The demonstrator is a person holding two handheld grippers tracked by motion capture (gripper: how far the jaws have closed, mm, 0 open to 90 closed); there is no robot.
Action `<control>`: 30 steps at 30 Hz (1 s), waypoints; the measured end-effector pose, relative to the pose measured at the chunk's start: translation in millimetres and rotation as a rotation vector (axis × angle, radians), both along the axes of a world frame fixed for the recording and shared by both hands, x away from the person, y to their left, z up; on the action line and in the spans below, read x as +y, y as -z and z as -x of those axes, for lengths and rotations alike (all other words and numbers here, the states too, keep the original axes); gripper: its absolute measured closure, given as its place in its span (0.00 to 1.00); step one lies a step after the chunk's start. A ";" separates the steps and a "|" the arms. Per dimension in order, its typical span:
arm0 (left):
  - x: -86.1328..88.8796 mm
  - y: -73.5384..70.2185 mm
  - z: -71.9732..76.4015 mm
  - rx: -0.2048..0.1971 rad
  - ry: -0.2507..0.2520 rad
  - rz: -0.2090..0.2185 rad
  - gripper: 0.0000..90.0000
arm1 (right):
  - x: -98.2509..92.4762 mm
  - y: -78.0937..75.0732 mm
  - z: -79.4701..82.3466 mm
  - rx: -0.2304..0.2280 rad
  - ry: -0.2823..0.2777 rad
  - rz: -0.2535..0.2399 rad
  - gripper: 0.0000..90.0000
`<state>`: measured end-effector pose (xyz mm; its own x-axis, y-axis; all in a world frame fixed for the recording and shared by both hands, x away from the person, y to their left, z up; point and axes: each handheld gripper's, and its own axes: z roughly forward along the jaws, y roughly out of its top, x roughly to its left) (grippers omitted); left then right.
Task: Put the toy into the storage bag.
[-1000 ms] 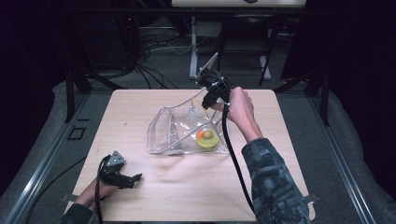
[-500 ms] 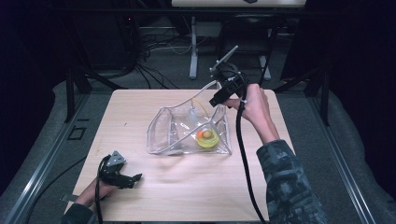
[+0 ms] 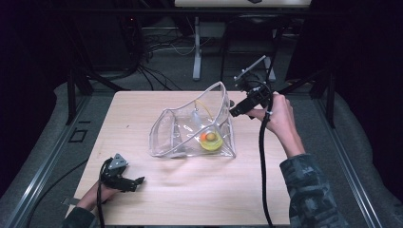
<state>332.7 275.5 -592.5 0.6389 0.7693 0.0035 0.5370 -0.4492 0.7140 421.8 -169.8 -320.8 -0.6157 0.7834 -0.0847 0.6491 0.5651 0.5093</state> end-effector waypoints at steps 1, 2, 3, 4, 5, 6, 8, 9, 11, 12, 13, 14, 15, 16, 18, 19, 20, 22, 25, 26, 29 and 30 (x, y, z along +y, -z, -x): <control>-0.1 0.0 0.0 0.000 -0.001 0.001 0.00 | -3.2 2.2 0.9 0.000 0.006 -0.005 0.15; -0.1 0.0 0.1 0.001 -0.002 0.001 0.00 | -6.6 4.3 1.5 0.003 0.012 -0.010 0.14; -0.1 0.0 0.2 0.002 -0.002 0.002 0.00 | -9.8 6.7 2.1 0.006 0.013 -0.016 0.14; -0.1 0.0 0.1 0.001 -0.001 0.001 0.00 | -12.7 9.3 2.9 0.009 0.013 -0.018 0.14; -0.2 0.0 0.2 0.001 -0.003 0.002 0.00 | -15.0 12.2 3.7 0.010 0.018 -0.016 0.13; 0.1 -0.1 0.0 -0.001 0.000 -0.002 0.00 | -17.2 15.1 4.7 0.013 0.019 -0.014 0.13; 0.1 -0.1 0.0 -0.001 0.001 -0.003 0.00 | -21.5 21.3 7.0 0.018 0.021 -0.018 0.12; 0.0 -0.1 0.1 0.000 -0.002 -0.001 0.00 | -23.7 24.7 8.1 0.020 0.022 -0.017 0.11; 0.1 -0.1 0.0 -0.001 0.000 -0.003 0.00 | -28.1 32.8 10.0 0.027 0.028 -0.020 0.10; 0.1 -0.1 0.0 -0.001 0.000 -0.003 0.00 | -30.6 38.1 11.0 0.037 0.029 -0.022 0.09; 0.1 -0.1 0.1 0.000 -0.001 -0.002 0.00 | -32.3 43.0 12.1 0.040 0.033 -0.025 0.08; 0.1 -0.1 0.1 0.000 0.000 -0.002 0.00 | -33.9 47.9 13.0 0.048 0.034 -0.022 0.08; 0.0 -0.1 0.2 0.000 -0.002 -0.001 0.00 | -34.9 51.9 13.7 0.058 0.032 -0.031 0.06; 0.1 -0.2 0.0 -0.001 0.000 -0.003 0.00 | -36.2 57.2 14.7 0.067 0.032 -0.043 0.05; 0.0 -0.1 0.1 -0.001 -0.001 -0.002 0.00 | -39.1 67.4 16.3 0.083 0.032 -0.037 0.03; 0.1 -0.1 0.1 -0.001 0.000 -0.002 0.00 | -40.1 72.6 17.3 0.089 0.034 -0.035 0.03; 0.1 -0.1 0.1 -0.001 0.000 -0.002 0.00 | -41.7 77.5 17.9 0.099 0.031 -0.031 0.03; 0.1 -0.2 0.0 -0.001 0.001 -0.003 0.00 | -43.4 88.5 20.1 0.109 0.039 -0.047 0.03; 0.1 -0.1 0.0 -0.001 0.000 -0.003 0.00 | -46.9 104.0 24.1 0.127 0.040 -0.047 0.02; 0.1 -0.2 0.0 -0.001 0.000 -0.003 0.00 | -48.0 109.6 25.9 0.135 0.042 -0.053 0.02; 0.1 -0.1 0.1 0.000 0.000 -0.002 0.00 | -50.9 125.9 32.3 0.154 0.037 -0.044 0.02; 0.1 -0.1 0.0 -0.001 0.000 -0.003 0.00 | -51.7 131.6 34.7 0.158 0.038 -0.042 0.01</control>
